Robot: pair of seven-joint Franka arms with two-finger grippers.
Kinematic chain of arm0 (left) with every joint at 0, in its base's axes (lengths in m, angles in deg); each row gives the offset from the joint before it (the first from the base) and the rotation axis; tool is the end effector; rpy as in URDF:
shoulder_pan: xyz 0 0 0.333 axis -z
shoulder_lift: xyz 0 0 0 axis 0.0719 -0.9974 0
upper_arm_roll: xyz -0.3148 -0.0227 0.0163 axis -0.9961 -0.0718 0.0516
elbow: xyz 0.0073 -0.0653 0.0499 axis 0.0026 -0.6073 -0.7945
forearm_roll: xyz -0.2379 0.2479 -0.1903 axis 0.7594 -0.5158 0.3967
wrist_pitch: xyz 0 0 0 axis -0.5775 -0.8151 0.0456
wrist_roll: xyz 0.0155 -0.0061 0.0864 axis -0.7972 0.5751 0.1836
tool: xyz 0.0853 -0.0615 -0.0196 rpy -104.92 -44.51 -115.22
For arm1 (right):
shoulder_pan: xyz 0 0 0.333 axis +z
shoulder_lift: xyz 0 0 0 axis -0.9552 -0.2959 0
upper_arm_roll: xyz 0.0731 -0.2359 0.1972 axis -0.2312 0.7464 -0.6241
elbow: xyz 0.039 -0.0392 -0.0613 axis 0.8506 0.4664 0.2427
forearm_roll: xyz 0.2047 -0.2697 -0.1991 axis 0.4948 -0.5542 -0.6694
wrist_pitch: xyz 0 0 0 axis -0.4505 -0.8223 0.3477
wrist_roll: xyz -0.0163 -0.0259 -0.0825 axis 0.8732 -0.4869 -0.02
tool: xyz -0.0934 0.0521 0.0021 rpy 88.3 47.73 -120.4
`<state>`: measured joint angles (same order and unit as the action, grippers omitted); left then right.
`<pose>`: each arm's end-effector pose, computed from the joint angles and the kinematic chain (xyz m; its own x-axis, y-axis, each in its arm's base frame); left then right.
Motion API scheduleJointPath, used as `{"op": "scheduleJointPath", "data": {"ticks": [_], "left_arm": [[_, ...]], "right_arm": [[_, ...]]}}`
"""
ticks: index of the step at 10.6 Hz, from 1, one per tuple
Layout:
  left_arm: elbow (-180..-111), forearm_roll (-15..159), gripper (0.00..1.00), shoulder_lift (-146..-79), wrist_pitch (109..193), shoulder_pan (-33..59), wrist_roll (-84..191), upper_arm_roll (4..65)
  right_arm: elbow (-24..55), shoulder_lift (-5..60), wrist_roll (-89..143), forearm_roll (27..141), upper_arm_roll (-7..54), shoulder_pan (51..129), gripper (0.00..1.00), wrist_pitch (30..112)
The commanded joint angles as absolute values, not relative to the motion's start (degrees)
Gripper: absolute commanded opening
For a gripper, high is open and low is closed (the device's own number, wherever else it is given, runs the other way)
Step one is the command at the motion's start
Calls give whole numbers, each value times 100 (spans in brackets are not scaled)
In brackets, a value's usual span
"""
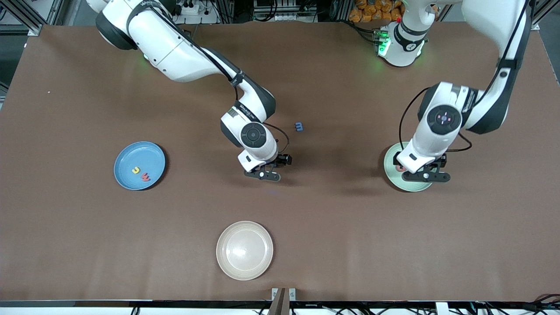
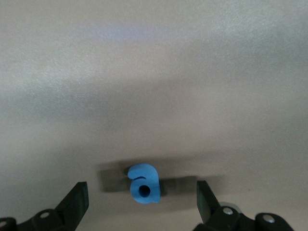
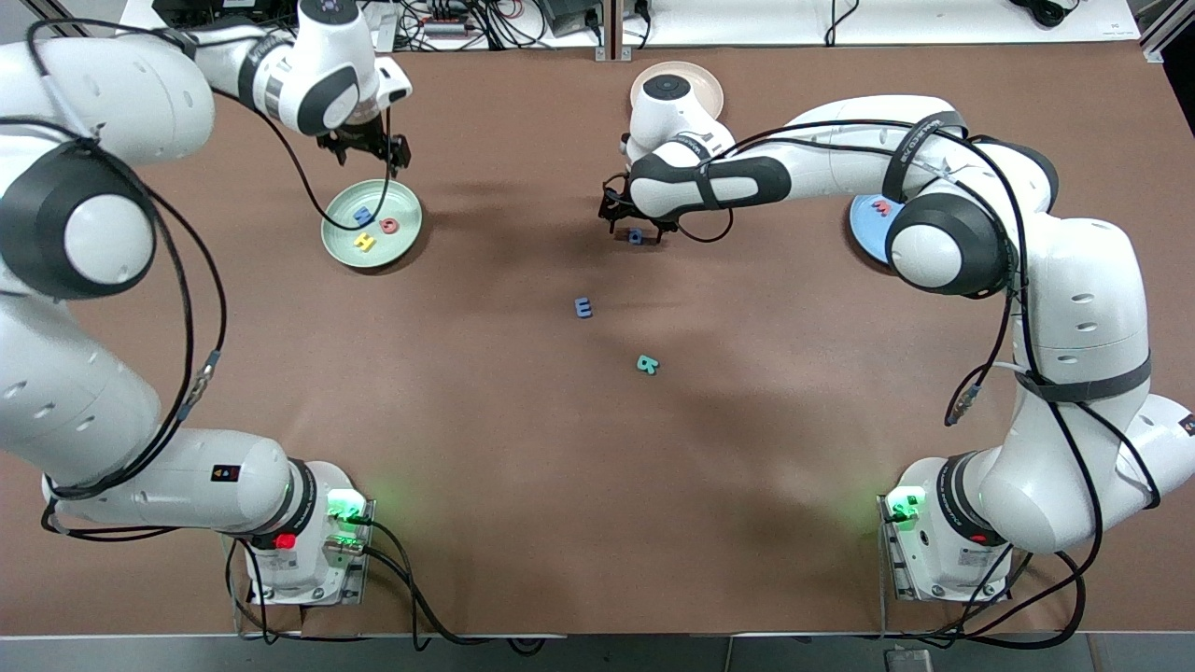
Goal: Sort upper and lower case letters into plates
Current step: 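Grasp the blue a with the right gripper while the left gripper releases H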
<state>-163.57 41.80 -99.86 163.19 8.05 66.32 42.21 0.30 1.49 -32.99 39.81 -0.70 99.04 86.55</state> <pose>0.5664 -0.1330 0.3287 0.9877 -0.1524 0.0337 -0.1403 -0.9615 -0.2364 0.5368 0.4752 0.1791 0.9729 -0.1901 -0.1313 -0.2019 -0.9759 -0.0830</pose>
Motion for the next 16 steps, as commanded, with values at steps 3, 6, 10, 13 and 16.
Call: {"op": "scheduleJointPath", "data": {"ticks": [3, 6, 10, 13, 16], "left_arm": [[-15880, 4897, 100, -9188, 15056, 1264, 6554, 4198], [-15755, 5188, 100, -8749, 14869, 1265, 6519, 4119], [-15466, 5469, 100, -8555, 14343, 966, 6431, 3856], [-15385, 5584, 100, -8520, 14253, 966, 6422, 3864], [-15403, 5593, 100, -8441, 14244, 975, 6422, 3882]], "right_arm": [[-166, 6, -3496, 3836, -27, 10030, 98, 8557], [-166, -38, -3504, 3792, -27, 10047, 95, 8566], [-166, -64, -3504, 3713, -28, 10047, 86, 8583], [-158, -73, -3496, 3643, -36, 10047, 79, 8583], [-149, -82, -3487, 3564, -36, 10039, 71, 8592]]}}
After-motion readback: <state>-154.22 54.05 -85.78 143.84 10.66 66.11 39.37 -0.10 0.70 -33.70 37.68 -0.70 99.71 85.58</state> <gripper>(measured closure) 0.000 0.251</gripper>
